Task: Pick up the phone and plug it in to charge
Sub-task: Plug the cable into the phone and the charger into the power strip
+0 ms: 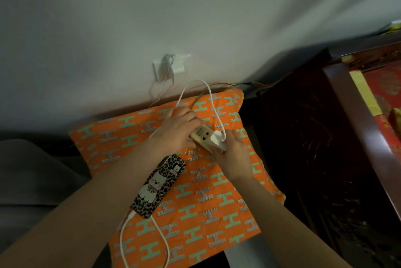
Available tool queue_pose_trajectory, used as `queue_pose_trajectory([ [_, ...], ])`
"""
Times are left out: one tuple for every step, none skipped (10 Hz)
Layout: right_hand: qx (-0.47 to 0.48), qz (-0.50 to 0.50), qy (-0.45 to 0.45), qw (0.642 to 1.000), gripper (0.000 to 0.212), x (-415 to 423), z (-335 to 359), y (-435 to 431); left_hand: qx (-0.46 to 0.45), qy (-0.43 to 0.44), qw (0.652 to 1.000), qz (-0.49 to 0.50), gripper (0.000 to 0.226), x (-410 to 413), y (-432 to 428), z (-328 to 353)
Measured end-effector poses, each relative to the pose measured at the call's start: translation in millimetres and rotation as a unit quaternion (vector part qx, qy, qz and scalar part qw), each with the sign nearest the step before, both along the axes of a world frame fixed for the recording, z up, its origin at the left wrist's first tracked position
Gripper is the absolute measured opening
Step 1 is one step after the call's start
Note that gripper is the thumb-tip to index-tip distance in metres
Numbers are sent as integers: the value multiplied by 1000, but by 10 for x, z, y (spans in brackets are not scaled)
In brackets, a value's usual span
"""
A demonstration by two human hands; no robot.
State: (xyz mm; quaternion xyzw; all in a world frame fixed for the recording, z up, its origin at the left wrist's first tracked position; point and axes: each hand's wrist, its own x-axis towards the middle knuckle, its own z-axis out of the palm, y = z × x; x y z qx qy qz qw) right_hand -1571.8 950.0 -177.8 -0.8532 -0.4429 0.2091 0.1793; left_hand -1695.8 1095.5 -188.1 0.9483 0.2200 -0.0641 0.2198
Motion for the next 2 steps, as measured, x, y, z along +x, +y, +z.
queue_pose_trajectory([
  [-38, -22, 85, 995, 74, -4, 228, -51, 5, 1, 1000, 17, 63, -180, -11, 297],
  [-18, -44, 68, 997, 78, -51, 663, -174, 3, -2, 999, 55, 58, -452, -20, 753],
])
